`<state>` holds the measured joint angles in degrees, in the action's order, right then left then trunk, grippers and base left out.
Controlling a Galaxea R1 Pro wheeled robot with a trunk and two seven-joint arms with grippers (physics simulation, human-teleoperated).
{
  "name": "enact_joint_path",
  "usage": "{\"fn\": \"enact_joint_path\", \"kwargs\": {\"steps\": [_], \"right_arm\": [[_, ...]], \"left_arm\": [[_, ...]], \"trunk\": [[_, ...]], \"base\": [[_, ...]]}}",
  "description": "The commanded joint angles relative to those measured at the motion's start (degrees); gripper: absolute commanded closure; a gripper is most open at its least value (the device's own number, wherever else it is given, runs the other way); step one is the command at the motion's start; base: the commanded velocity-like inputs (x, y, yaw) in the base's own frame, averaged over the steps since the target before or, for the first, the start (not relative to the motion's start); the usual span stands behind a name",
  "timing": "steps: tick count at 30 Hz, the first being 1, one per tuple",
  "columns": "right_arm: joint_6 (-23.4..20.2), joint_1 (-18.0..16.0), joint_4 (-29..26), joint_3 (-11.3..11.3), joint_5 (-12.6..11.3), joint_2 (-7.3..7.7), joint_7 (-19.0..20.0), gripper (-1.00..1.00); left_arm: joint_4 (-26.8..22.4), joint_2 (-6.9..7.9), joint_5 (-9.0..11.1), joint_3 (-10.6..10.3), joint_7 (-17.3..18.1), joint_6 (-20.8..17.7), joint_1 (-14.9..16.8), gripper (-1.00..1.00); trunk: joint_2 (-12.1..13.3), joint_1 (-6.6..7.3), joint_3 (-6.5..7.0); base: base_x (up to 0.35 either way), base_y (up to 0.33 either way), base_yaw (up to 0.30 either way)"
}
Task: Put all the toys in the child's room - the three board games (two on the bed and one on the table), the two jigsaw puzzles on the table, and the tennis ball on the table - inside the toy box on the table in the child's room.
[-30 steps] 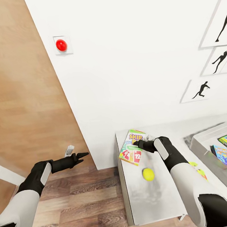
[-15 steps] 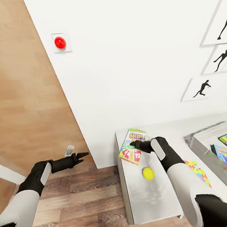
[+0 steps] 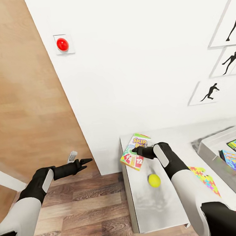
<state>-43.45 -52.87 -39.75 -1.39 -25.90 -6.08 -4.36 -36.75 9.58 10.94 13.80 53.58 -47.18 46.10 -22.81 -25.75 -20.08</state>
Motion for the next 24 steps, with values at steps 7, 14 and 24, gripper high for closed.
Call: {"fn": "enact_joint_path", "kwargs": {"steps": [7, 14, 24], "right_arm": [[-0.2, 0.0, -0.1, 0.0, -0.6, -0.15, 1.5, -1.0], [-0.2, 0.0, -0.5, 0.1, -0.7, -0.56, 2.0, -1.0], [-0.2, 0.0, -0.6, 0.1, -0.7, -1.46, 2.2, -1.0]], "left_arm": [[0.0, 0.0, 0.1, 0.0, 0.2, -0.3, 0.0, -1.0], [0.0, 0.0, 0.1, 0.0, 0.2, -0.3, 0.0, -1.0], [0.0, 0.0, 0.1, 0.0, 0.2, -0.3, 0.0, -1.0]], "trunk": [[-0.1, -0.03, -0.1], [-0.1, -0.03, -0.1], [-0.1, -0.03, -0.1]], "base": [[0.0, 0.0, 0.0], [0.0, 0.0, 0.0], [0.0, 0.0, 0.0]]}}
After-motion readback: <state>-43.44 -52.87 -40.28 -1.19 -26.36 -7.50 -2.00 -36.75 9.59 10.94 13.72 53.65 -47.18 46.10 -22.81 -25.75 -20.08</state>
